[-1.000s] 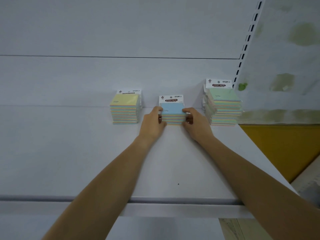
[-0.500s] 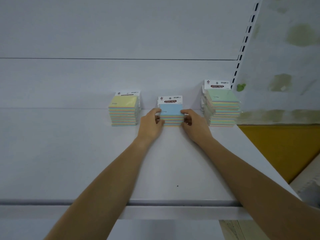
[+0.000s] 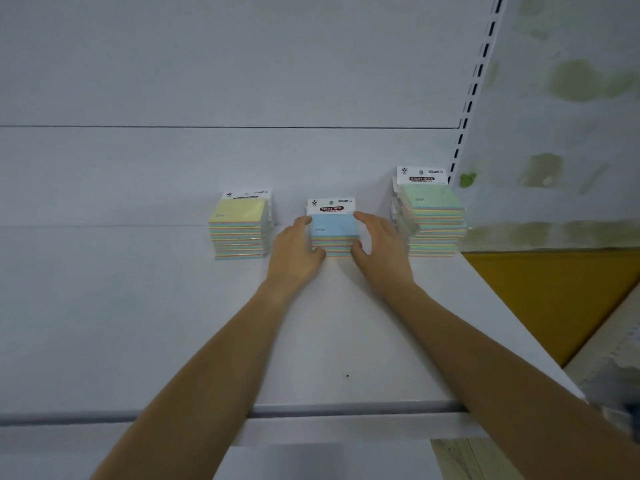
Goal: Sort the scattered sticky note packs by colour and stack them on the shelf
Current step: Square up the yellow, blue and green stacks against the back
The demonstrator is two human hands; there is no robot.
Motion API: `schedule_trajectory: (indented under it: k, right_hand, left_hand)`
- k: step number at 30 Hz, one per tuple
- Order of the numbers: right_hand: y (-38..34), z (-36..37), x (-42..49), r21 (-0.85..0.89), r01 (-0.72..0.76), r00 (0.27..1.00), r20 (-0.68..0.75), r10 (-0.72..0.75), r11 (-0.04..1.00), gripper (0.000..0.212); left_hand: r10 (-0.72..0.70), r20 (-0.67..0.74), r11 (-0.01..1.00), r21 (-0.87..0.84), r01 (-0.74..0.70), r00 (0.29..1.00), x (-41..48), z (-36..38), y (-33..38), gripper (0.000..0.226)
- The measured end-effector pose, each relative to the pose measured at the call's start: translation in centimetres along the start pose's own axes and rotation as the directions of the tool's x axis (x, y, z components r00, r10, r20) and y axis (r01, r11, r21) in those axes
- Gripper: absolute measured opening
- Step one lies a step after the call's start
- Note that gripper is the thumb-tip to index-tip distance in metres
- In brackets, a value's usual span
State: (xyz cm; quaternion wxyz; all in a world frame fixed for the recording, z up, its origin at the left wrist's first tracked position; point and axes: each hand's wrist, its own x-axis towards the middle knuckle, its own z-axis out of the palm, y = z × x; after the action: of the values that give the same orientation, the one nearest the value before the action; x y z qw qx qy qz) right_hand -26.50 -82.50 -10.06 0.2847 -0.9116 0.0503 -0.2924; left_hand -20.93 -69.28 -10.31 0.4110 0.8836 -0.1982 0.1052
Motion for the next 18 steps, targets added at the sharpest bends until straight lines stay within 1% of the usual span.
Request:
schedule_trajectory:
  k: [2, 4, 6, 8, 9, 10, 11, 12, 13, 15, 16, 18]
  right_hand:
    - [-0.7, -0.7, -0.1, -0.001, 0.098, 0.994, -0.053, -0.098, 0.995, 0.044]
    - [-1.0, -2.1, 0.3, 0.006, 0.168, 0.982, -0.090, -0.166, 0.986, 0.042]
    - [-0.7, -4.4, 0.9, 0.009, 0.225, 0.965, -0.140, -0.222, 0.974, 0.042]
    - [0.5, -6.9, 1.3, 0.007, 0.242, 0.951, -0.202, -0.236, 0.970, 0.043]
    - [1.4, -8.1, 1.4, 0.013, 0.210, 0.950, -0.237, -0.201, 0.978, 0.043]
    - [2.4, -9.0, 1.4, 0.034, 0.148, 0.953, -0.271, -0.134, 0.988, 0.045]
    - [3.5, -9.8, 1.3, 0.070, 0.062, 0.955, -0.293, -0.039, 0.996, 0.047]
    - [4.6, -10.2, 1.1, 0.114, -0.045, 0.956, -0.285, 0.076, 0.992, 0.051]
    - [5.5, -10.4, 0.9, 0.139, -0.158, 0.951, -0.246, 0.189, 0.978, 0.055]
    - [7.1, -10.2, 0.5, 0.134, -0.358, 0.922, -0.103, 0.372, 0.924, 0.065]
    - [7.8, -9.9, 0.4, 0.133, -0.423, 0.903, -0.020, 0.429, 0.896, 0.068]
    - [9.1, -8.9, 0.5, 0.132, -0.481, 0.877, 0.094, 0.472, 0.867, 0.066]
  left_hand:
    - [0.081, -0.069, 0.997, 0.012, -0.080, 0.994, -0.1, -0.4, 0.6, 0.056]
    - [0.151, -0.119, 0.987, -0.031, -0.156, 0.981, -0.6, -0.6, 1.6, 0.057]
    - [0.196, -0.111, 0.978, -0.047, -0.202, 0.974, -0.8, -0.3, 3.0, 0.057]
    - [0.219, -0.046, 0.975, -0.036, -0.221, 0.975, -0.7, 0.5, 4.7, 0.053]
    - [0.215, 0.001, 0.976, -0.031, -0.215, 0.977, -0.5, 1.1, 5.7, 0.053]
    - [0.189, 0.052, 0.982, -0.036, -0.187, 0.981, -0.2, 1.8, 6.9, 0.056]
    - [0.144, 0.103, 0.989, -0.054, -0.139, 0.984, 0.0, 2.6, 8.0, 0.059]
    - [0.087, 0.150, 0.994, -0.073, -0.076, 0.985, 0.3, 3.6, 9.0, 0.063]
    - [0.031, 0.187, 0.997, -0.077, -0.017, 0.982, 0.5, 4.7, 9.8, 0.066]
    - [-0.067, 0.243, 0.995, -0.054, 0.083, 0.968, 0.9, 6.9, 10.9, 0.071]
    - [-0.111, 0.254, 0.992, -0.037, 0.125, 0.961, 1.0, 7.9, 11.1, 0.072]
    - [-0.151, 0.241, 0.984, -0.054, 0.169, 0.959, 0.8, 9.5, 11.3, 0.072]
